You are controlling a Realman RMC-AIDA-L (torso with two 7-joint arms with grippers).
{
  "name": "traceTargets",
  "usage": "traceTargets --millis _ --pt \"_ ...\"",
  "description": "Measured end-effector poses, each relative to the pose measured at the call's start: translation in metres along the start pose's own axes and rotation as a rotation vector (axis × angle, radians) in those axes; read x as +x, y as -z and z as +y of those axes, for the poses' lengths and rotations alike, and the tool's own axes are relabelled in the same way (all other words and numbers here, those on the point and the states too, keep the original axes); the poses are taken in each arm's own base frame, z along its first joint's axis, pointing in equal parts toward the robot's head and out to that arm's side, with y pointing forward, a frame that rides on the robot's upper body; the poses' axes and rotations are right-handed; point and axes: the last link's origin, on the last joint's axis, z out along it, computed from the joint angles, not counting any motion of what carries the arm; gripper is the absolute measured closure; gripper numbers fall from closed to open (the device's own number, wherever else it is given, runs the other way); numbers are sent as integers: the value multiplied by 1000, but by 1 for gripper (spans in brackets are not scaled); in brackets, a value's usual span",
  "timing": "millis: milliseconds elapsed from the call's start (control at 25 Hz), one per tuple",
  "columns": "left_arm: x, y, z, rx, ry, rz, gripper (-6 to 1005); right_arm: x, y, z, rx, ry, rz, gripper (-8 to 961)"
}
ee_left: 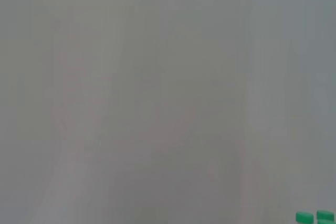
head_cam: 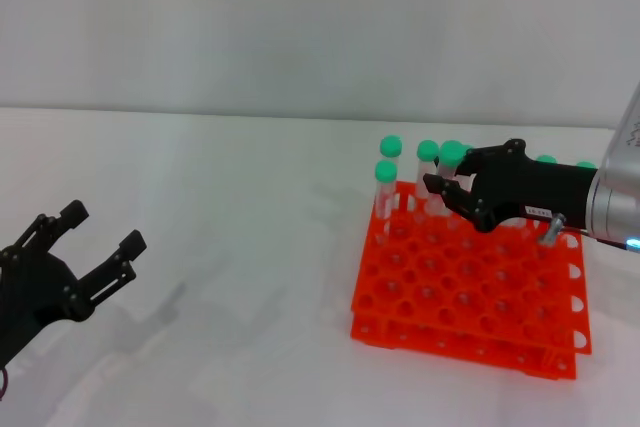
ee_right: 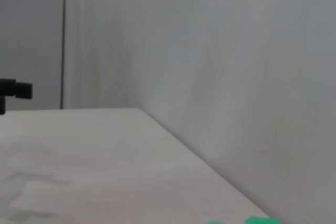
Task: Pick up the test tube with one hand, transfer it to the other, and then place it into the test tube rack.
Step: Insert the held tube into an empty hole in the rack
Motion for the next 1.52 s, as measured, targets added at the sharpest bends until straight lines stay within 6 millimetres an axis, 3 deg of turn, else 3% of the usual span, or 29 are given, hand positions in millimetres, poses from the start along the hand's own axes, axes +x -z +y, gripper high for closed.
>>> traceTargets --millis 1520 --pt "-2 -10 0 -4 5 -13 120 -4 -5 15 -57 13 -22 716"
